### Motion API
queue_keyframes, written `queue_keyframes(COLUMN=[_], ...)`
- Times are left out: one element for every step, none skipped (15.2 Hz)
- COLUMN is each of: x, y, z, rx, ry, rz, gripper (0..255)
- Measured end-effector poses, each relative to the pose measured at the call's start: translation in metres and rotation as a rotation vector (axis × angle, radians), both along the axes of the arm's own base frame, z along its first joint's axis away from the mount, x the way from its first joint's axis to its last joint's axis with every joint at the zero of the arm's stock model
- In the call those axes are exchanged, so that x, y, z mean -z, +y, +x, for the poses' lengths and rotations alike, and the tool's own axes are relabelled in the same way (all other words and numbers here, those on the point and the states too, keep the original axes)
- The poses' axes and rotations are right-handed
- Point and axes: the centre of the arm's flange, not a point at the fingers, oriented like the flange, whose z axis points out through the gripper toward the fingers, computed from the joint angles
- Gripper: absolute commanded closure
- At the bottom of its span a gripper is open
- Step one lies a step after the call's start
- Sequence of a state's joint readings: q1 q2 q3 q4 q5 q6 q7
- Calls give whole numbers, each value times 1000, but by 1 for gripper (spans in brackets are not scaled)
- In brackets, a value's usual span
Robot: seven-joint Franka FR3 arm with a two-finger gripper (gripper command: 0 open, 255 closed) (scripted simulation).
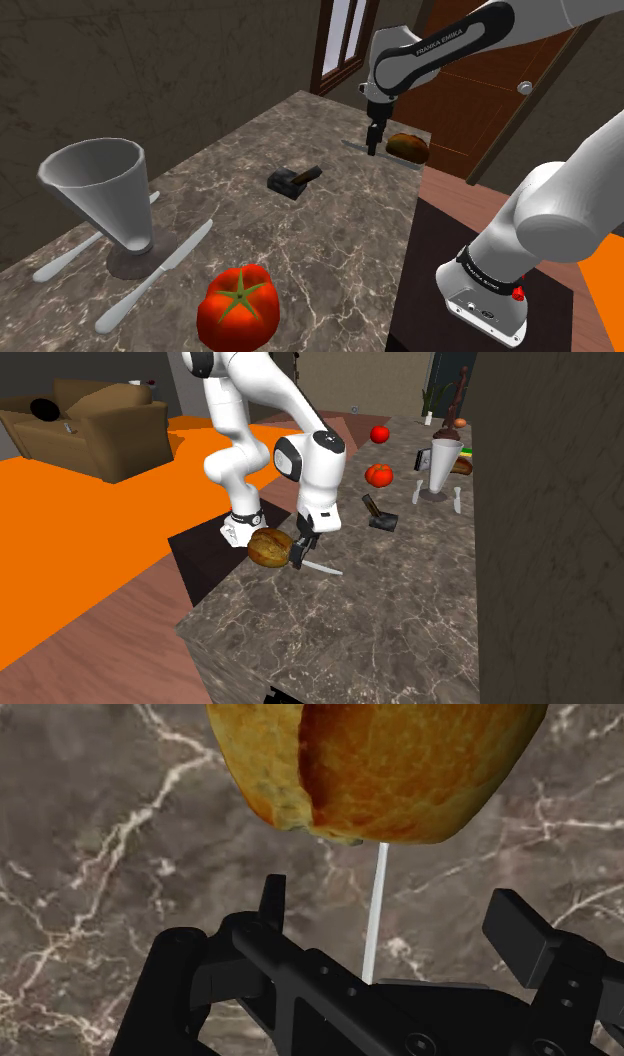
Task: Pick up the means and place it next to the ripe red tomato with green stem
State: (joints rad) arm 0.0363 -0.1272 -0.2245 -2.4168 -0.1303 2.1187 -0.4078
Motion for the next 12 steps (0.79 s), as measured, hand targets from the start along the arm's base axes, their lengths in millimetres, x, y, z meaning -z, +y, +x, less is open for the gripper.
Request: queue_keyframes(x=[0, 0, 0, 0, 0, 0, 0, 0, 0, 0, 0, 0], y=[0, 0, 0, 0, 0, 0, 0, 0, 0, 0, 0, 0], z=[0, 0, 0, 0, 0, 0, 0, 0, 0, 0, 0, 0], rx=[0, 0, 0, 0, 0, 0, 0, 0, 0, 0, 0, 0], ry=[0, 0, 0, 0, 0, 0, 0, 0, 0, 0, 0, 0], rz=[0, 0, 0, 0, 0, 0, 0, 0, 0, 0, 0, 0], gripper=[0, 0, 0, 0, 255, 255, 255, 255, 255, 255, 255, 255])
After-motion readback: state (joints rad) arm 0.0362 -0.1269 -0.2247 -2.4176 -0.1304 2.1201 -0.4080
